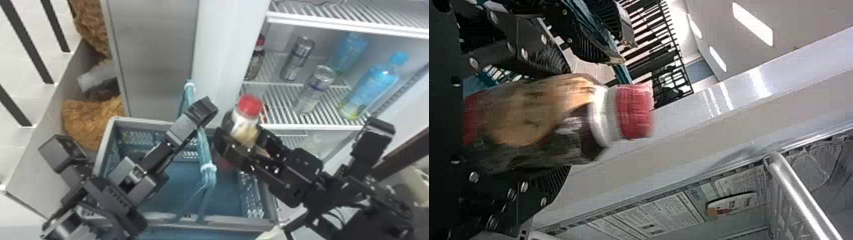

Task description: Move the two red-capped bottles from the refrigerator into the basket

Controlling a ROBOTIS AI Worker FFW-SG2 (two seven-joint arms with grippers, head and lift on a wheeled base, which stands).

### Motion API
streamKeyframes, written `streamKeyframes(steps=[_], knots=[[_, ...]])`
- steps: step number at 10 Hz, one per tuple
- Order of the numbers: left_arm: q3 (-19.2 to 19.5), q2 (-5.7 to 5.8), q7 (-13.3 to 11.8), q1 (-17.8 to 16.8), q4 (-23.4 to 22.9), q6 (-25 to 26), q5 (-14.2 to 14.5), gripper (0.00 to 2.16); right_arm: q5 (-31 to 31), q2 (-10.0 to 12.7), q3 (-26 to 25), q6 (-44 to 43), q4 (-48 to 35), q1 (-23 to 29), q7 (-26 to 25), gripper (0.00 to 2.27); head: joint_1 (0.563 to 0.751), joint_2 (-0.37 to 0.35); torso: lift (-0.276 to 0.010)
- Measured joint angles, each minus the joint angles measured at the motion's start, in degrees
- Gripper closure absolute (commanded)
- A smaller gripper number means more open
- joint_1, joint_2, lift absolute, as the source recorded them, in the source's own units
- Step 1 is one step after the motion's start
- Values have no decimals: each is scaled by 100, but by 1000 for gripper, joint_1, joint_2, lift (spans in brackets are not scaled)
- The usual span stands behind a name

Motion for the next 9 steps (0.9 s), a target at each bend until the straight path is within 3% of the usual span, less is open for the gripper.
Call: streamKeyframes(steps=[4, 9], knots=[[-11, 4, 0, 0, 1, -12, 14, 1204, 46, 73, -176, -322, 22, 10, -18, 179, 695, -204, 0], [-19, 0, -1, 0, 30, 23, 49, 1204, 411, 239, -668, -1243, 257, 111, -500, 183, 695, -313, 0]])
